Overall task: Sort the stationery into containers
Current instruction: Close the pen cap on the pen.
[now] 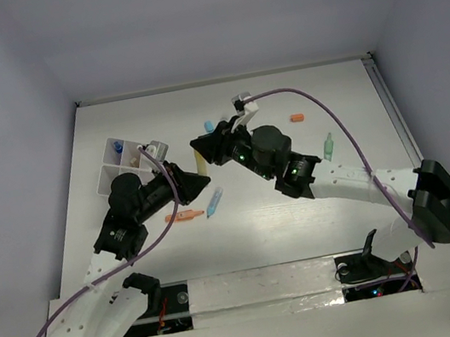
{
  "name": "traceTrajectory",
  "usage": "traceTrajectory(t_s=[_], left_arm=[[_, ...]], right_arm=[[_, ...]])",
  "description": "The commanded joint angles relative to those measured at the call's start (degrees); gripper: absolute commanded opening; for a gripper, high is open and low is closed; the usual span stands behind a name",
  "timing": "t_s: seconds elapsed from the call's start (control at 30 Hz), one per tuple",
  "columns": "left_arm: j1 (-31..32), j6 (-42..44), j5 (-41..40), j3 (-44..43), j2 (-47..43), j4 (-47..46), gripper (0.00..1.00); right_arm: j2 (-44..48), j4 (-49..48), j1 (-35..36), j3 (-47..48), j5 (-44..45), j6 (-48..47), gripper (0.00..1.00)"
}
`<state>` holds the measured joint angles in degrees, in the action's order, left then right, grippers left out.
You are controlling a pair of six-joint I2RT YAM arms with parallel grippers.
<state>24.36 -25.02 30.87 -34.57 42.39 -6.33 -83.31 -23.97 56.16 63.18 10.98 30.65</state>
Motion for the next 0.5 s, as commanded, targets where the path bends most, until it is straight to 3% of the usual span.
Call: traceTrajectory(t_s=[0.0,0.33,0.47], left_arm=[[-0.19,0.4,-3.97,-2.7,-1.79,-3.52,0.0],[0.34,4.88,-9.16,-8.58,-0.56,-0.35,0.0],[0.34,6.55,-9.87,-11.3,0.23,-0.44,0.0]], right_arm=[[0.6,3.28,2.72,-0.52,0.88,-0.07,0.0],[1.48,17.01,3.96,0.63,-3.94,1.6,0.0],[1.39,15.01,4.48,-3.21,-10.27,3.79,0.0]])
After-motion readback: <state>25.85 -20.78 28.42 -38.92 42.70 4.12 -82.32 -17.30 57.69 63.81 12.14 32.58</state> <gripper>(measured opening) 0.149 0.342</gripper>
